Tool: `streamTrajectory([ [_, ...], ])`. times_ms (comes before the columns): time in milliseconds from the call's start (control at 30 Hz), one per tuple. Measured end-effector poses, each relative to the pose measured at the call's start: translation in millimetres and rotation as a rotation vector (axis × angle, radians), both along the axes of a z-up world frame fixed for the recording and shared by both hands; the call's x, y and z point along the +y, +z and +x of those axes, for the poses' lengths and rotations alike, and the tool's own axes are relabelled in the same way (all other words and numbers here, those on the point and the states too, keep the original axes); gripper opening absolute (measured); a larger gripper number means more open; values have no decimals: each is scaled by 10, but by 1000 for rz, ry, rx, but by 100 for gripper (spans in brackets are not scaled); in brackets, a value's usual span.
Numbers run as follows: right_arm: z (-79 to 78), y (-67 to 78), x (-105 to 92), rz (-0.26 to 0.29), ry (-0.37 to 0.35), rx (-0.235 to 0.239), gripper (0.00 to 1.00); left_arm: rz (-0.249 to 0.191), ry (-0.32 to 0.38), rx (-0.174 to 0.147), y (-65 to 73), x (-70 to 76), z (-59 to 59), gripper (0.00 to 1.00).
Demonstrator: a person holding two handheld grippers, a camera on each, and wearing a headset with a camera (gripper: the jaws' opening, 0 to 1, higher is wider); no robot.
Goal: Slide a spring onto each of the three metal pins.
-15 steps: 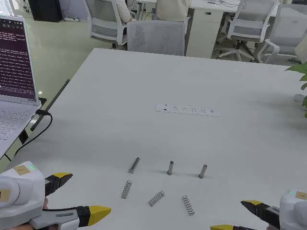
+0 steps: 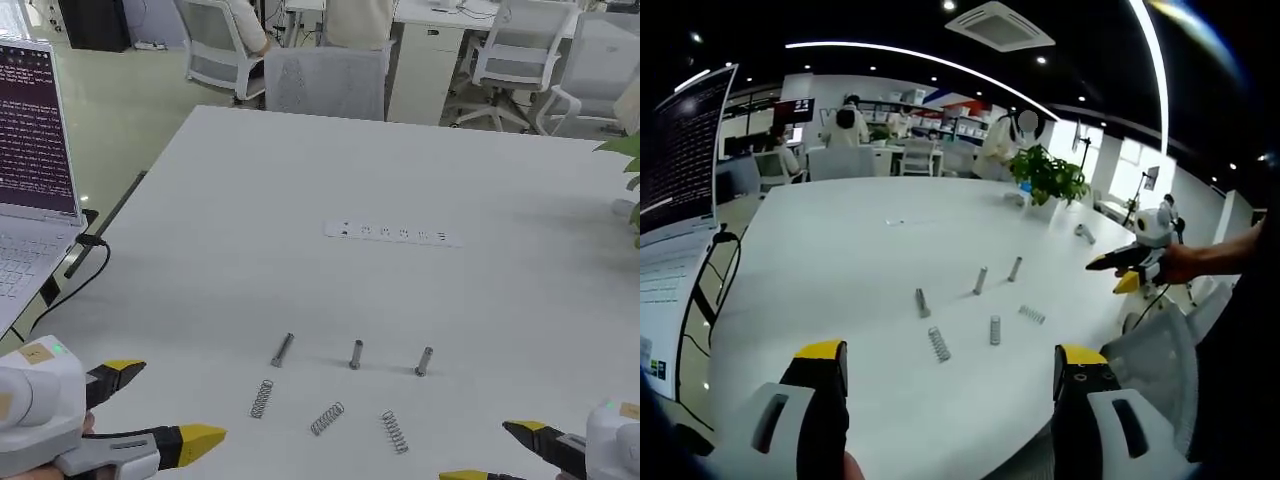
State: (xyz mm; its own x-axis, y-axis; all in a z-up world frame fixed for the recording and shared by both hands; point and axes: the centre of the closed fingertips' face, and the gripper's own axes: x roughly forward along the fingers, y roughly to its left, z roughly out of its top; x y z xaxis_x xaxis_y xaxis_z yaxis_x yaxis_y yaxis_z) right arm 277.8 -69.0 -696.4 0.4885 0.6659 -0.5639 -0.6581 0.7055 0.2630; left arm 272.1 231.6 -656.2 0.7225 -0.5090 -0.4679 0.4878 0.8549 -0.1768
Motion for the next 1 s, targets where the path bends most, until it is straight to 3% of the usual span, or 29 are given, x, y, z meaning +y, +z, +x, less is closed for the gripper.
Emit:
streamTrajectory([
  [1000,15,5,-41,6,-16,0,76,-3,13,-1,23,35,36,80],
])
